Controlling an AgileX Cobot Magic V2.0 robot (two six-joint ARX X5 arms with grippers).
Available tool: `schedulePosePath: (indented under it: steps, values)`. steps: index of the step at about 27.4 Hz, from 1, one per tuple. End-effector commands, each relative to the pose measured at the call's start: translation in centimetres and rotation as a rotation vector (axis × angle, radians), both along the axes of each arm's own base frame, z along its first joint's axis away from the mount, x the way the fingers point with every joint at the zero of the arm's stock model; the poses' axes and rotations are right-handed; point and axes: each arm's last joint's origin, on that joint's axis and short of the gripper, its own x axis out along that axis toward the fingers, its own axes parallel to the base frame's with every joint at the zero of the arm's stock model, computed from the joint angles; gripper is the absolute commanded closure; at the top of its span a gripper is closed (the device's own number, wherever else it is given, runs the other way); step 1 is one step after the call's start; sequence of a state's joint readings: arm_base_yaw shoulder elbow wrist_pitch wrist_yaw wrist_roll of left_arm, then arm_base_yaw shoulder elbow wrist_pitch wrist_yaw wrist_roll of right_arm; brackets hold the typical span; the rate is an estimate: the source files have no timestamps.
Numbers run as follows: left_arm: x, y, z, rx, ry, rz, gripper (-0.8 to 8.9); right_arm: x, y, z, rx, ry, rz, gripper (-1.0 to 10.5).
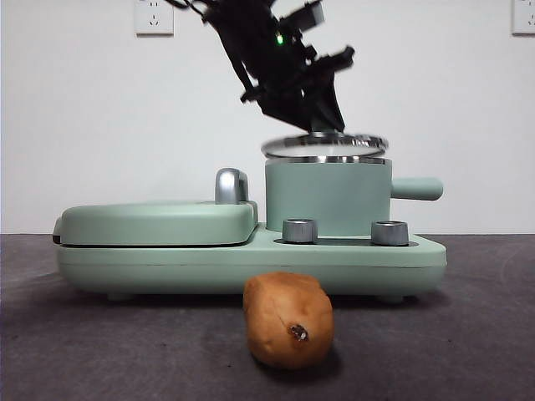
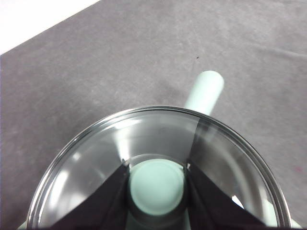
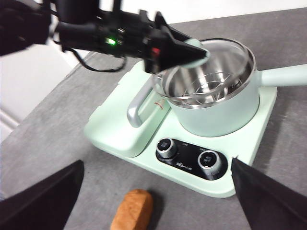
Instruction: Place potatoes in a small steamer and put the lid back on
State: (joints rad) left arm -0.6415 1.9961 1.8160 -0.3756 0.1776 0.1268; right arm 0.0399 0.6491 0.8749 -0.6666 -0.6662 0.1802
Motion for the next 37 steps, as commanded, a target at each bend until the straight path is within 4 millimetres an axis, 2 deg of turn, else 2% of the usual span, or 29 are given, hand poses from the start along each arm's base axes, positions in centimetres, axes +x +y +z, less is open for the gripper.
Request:
schedulePosePath:
  steps: [1,6,11,16,21,26,32,37]
  values:
    - [-1.0,1.1,4.2,-0.079,-0.091,0.015,7.99,0.2,0.2,0.4,-0.004,-0.002,-0.013,4.6]
    - [-3.2,4.0,7.4,-0.048,-0.063,0.035,7.99,1.5,2.3,-0.4,-0.014,0.112,0.009,4.6]
    - [-4.1,8.1,8.8,0.019,-0.002,0.092,7.99,3.1,6.9,-2.1,-0.103,0.266,0.064,4.6]
    - [-4.5,11.5,9.8,-0.022,0.019,0.121,7.99,4.3,11.2,-3.4,-0.191,0.375,0.092,4.6]
    - [-6.3,14.7,9.6,-0.026,0.011,0.184,7.99,5.8,15.4,-4.8,-0.278,0.473,0.121,4.6]
    - [-9.2,17.6,8.7,-0.041,-0.001,0.242,7.99,6.9,18.8,-6.8,-0.395,0.581,0.145,4.6]
    - [-12.6,19.7,7.7,-0.056,-0.015,0.281,7.99,7.6,21.1,-10.6,-0.501,0.684,0.148,4.6]
    - [-14.8,20.5,7.1,-0.06,-0.017,0.284,7.99,7.9,22.4,-13.2,-0.562,0.736,0.157,4.6]
